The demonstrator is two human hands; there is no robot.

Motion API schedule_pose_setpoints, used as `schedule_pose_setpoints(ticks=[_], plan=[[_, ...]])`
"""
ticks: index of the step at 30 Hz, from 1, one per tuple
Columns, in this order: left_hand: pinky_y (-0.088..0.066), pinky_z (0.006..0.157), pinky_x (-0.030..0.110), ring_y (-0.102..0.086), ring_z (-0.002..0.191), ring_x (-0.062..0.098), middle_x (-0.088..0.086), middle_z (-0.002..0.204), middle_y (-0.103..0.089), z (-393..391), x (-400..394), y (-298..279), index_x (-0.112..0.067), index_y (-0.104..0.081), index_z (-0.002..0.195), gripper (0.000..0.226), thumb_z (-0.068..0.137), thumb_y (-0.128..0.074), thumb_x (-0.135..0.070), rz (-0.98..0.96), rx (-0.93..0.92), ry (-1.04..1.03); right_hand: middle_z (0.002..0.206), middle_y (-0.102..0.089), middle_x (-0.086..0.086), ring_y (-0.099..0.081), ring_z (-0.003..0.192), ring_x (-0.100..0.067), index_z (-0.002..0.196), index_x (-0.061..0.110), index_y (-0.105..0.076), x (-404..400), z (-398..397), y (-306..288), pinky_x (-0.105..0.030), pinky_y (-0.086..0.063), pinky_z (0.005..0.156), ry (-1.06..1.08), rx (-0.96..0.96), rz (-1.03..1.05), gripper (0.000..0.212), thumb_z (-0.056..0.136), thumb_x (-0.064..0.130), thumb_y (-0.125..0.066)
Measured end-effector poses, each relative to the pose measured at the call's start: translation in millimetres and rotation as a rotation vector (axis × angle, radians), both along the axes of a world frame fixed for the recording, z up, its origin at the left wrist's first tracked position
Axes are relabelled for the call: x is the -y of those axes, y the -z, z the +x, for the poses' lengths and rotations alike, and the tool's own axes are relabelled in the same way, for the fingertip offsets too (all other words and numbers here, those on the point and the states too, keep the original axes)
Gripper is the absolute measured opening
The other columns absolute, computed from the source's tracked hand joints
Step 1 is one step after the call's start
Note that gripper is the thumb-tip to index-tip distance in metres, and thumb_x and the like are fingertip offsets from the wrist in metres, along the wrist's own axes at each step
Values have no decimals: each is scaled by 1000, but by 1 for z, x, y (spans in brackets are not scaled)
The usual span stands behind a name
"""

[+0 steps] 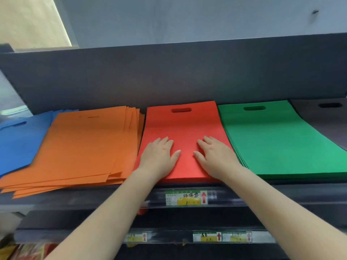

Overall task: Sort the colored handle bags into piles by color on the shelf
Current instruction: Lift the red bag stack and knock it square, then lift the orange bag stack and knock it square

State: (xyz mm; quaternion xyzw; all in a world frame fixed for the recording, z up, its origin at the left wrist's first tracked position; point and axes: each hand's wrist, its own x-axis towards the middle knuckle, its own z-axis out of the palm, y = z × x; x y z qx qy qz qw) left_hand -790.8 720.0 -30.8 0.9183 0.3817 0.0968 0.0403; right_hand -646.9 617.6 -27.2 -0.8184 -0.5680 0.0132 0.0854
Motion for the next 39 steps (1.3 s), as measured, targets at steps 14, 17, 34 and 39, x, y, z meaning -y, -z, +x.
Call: schedule_pose_setpoints(ticks=[14, 17, 34, 39], plan=[[-37, 99, 31, -50, 123, 18, -1, 135, -55, -89, -9, -46, -18, -53, 133, 41, 94, -50, -33, 77, 268, 19, 128, -56, 0, -48, 121, -22, 131, 20, -54, -28, -63, -36, -33, -43, 90, -102, -3, 296, 41, 95, 38, -48], [-39, 98, 31, -51, 121, 17, -3, 133, -56, -144, -31, -50, -20, -55, 130, 39, 95, -49, -35, 96, 232, -47, 128, -56, 3, -50, 120, -19, 129, 21, -56, -46, -107, -44, -32, -44, 90, -210, -38, 313, 38, 95, 37, -51], [-38, 74, 33, -51, 100, 23, -1, 113, -53, -237, -95, -27, -25, -49, 123, 53, 83, -53, -60, 144, -183, 309, 106, -57, 12, -51, 97, -8, 114, 25, -66, -94, -216, -23, -24, -40, 84, -106, -225, 122, 24, 93, 31, -57], [-40, 70, 32, -57, 98, 27, -2, 104, -60, -235, -106, -32, -26, -57, 109, 26, 92, -49, -44, 100, -103, 317, 102, -61, 12, -52, 92, -2, 109, 22, -69, -84, -202, -32, -20, -35, 82, -9, -312, 268, 21, 93, 27, -58]])
